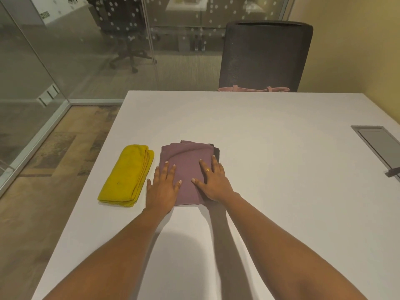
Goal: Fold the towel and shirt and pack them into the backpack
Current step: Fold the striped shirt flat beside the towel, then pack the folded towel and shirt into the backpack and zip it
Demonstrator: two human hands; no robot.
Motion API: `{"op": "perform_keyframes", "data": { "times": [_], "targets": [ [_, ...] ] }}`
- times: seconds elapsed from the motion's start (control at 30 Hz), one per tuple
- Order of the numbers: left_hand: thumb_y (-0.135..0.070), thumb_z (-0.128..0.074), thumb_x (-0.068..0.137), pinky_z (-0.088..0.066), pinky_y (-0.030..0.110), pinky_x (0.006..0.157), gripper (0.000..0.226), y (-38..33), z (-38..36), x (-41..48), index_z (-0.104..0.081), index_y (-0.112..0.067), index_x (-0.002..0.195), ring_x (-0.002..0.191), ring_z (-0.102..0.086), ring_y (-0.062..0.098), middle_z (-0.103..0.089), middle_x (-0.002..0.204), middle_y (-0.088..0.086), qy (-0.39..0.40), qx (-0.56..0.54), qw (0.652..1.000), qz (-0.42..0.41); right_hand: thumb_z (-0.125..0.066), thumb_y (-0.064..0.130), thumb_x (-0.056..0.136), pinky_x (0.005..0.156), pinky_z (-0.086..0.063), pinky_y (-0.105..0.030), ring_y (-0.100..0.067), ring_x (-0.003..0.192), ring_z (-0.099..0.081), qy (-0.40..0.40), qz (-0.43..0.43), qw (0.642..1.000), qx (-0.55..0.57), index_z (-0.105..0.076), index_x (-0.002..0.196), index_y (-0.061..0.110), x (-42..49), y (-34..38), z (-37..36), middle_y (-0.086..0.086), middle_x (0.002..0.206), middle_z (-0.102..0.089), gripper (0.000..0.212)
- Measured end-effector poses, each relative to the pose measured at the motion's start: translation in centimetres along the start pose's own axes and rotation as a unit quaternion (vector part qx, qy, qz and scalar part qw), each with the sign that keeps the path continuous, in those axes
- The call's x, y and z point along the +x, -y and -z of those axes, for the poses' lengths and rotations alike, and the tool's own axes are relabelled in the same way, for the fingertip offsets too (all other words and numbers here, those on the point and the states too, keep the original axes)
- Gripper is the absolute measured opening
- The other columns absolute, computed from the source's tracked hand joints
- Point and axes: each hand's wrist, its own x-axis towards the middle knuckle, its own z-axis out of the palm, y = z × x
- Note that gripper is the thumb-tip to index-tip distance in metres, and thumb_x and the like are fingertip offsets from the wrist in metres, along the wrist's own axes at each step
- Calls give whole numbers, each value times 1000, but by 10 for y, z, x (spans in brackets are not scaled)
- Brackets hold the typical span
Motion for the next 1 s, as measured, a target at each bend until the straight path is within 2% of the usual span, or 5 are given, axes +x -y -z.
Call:
{"op": "perform_keyframes", "data": {
  "times": [0.37, 0.5, 0.63, 0.73, 1.0],
  "targets": [
    [-44, -27, 98, -9, 50, 116, 59, -14, 25, -35, -5, -21, 149, 146, 2, 24, 5, 158, 1, 34, 17, 999, -36, -41, 54, 91, 112, -22, -52, -23, 144, -4, 38, -24, 994, -96, -16, 147, 28, -55, 2, 26, 0, 158, -2, 67],
    [-39, -32, 98, -15, 45, 116, 56, -19, 31, -44, -15, -19, 148, 146, -7, 23, -5, 158, 2, 25, 11, 997, -73, -39, 50, 93, 112, -22, -51, -23, 144, -6, 23, -36, 992, -121, -16, 148, 25, -76, 8, 36, -2, 158, -4, 64],
    [-33, -37, 98, -30, 43, 112, 47, -29, 39, -53, -31, -16, 141, 142, -22, 24, -19, 156, 3, 42, -22, 993, -111, -37, 49, 95, 109, -27, -46, -21, 142, -18, -3, -56, 989, -133, -25, 144, 20, -103, 8, 44, -3, 155, -17, 59],
    [-29, -39, 97, -35, 39, 105, 43, -49, 48, -61, -37, -11, 136, 134, -33, 26, -32, 148, 7, 58, -37, 986, -151, -33, 49, 96, 104, -33, -41, -20, 136, -30, -33, -84, 987, -131, -34, 140, 18, -125, 0, 54, -2, 150, -30, 54],
    [-29, -43, 96, -41, 32, 97, 40, -147, 45, -76, -42, -15, 133, 126, -43, 19, -35, 142, -1, 81, -53, 948, -304, -32, 48, 97, 98, -35, -39, -21, 130, -39, -107, -227, 961, -117, -38, 138, 18, -211, -61, 103, 1, 143, -41, 51]
  ]
}}
